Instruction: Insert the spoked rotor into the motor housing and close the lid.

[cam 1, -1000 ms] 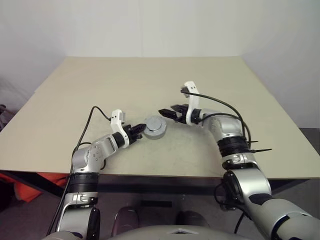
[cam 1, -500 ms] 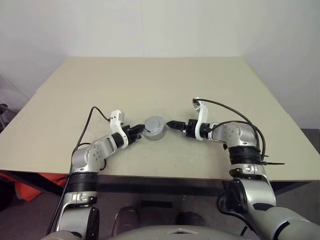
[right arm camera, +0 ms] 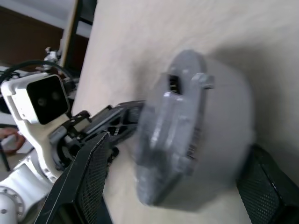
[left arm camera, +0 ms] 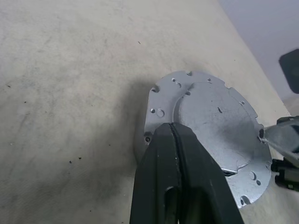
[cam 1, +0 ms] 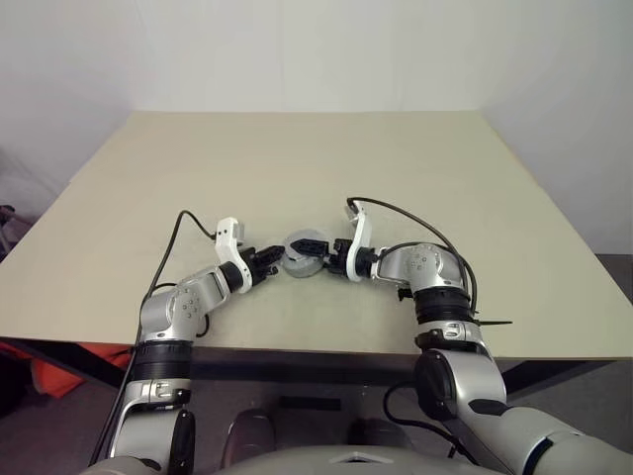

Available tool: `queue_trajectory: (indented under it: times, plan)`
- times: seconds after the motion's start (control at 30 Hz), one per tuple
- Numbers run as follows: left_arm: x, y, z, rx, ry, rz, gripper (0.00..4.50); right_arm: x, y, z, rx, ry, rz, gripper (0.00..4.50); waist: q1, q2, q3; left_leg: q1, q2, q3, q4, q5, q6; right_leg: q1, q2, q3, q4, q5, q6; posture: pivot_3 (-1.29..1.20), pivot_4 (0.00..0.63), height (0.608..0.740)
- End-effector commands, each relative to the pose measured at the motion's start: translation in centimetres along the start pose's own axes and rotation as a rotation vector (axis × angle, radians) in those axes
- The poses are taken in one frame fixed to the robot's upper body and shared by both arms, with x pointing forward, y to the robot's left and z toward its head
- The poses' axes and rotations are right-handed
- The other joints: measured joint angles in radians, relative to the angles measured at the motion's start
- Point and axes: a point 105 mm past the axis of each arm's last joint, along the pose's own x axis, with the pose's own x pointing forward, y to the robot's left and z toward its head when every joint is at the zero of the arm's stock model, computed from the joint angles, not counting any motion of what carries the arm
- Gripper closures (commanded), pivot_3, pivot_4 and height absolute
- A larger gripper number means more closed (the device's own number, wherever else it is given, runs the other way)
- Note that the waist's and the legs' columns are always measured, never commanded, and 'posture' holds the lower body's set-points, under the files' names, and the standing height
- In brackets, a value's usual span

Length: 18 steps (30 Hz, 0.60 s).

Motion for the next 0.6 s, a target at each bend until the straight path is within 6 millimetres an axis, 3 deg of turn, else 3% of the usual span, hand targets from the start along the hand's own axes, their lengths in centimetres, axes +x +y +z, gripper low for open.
queue_trajectory:
  times: [0.03,0.07,0.2,0.27,0.4,0.6]
  plan:
    - [0.0,1.2,-2.0,-0.014,0.079,0.061,4.50,0.7,0.2,0.8,0.016,-0.047,-0.006,0.39,0.000,0.000,0.000,0.000,0.000,0.000,0.000,0.000,0.000,0.000,0.000,0.000,0.000,0.000,0.000,0.00,0.000,0.740]
    - [0.0,1.3,-2.0,-0.013,0.078,0.063,4.50,0.8,-0.2,0.8,0.024,-0.052,-0.023,0.55,-0.001,0.000,0.000,0.000,0.000,0.000,0.000,0.000,0.000,0.000,0.000,0.000,0.000,0.000,0.000,0.00,0.000,0.740]
    - [-0.1,1.4,-2.0,-0.010,0.076,0.067,4.50,0.9,-0.6,0.9,0.019,-0.054,-0.050,1.89,-0.001,0.000,0.000,0.000,0.000,0.000,0.000,0.001,-0.001,0.001,0.000,0.000,0.000,0.000,0.000,0.00,0.000,0.740]
    - [-0.1,1.4,-2.0,-0.009,0.076,0.068,4.50,0.9,-0.9,1.1,0.027,-0.063,-0.062,1.89,-0.001,0.001,-0.001,0.001,0.000,0.000,0.000,0.001,-0.002,0.002,0.000,0.000,0.000,0.000,0.000,0.00,0.000,0.740]
    - [0.0,1.5,-1.9,-0.007,0.073,0.070,4.50,0.9,-1.3,1.4,0.039,-0.074,-0.075,2.30,0.000,0.001,-0.001,0.001,0.000,0.000,0.000,0.001,-0.002,0.002,0.000,0.000,0.000,0.000,0.000,0.00,0.000,0.740]
    - [-0.3,1.6,-1.1,-0.018,0.019,0.069,4.50,0.9,-1.2,1.9,0.079,-0.093,-0.066,2.31,0.000,0.001,-0.001,0.001,0.000,0.000,0.000,0.002,-0.002,0.002,0.000,0.000,0.001,0.000,0.000,0.00,0.000,0.740]
